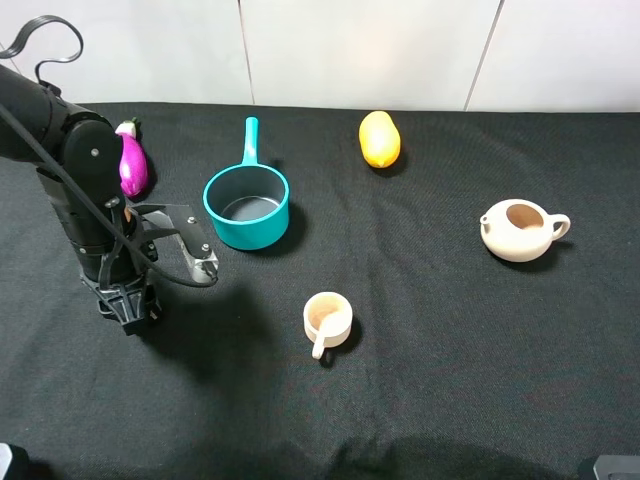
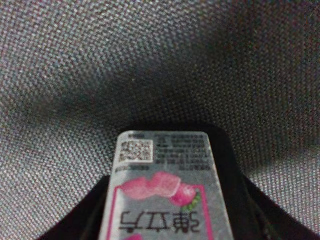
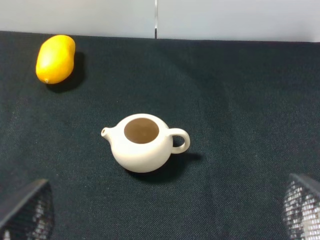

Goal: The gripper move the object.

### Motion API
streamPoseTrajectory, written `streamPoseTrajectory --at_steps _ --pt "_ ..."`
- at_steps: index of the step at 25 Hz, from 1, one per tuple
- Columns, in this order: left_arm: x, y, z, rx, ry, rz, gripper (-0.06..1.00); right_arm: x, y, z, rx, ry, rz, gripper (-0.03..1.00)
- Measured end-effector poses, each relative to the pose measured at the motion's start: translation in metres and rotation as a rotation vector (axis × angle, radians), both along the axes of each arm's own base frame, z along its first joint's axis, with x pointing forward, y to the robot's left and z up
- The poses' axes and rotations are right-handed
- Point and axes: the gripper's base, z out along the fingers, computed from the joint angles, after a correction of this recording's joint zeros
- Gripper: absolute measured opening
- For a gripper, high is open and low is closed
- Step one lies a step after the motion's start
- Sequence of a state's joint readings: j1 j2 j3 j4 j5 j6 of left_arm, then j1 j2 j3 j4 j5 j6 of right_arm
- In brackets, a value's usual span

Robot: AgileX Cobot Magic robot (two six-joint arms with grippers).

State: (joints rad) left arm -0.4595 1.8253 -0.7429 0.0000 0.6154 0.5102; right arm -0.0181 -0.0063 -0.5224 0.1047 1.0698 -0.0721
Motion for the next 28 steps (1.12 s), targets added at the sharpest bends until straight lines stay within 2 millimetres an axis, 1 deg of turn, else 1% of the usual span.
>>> streamPoseTrajectory --at_steps 16,23,28 --pt "0.001 0.0 0.0 -0.001 -0.002 0.0 0.53 0.0 0.0 0.0 0.0 0.0 0.0 0.69" --pt "0.013 -0.006 0.012 0.003 0.005 0.0 0.53 0.0 0.0 0.0 0.0 0.0 0.0 0.69" --pt "0.016 -0.008 0.02 0.021 0.04 0.005 0.53 0.0 0.0 0.0 0.0 0.0 0.0 0.69"
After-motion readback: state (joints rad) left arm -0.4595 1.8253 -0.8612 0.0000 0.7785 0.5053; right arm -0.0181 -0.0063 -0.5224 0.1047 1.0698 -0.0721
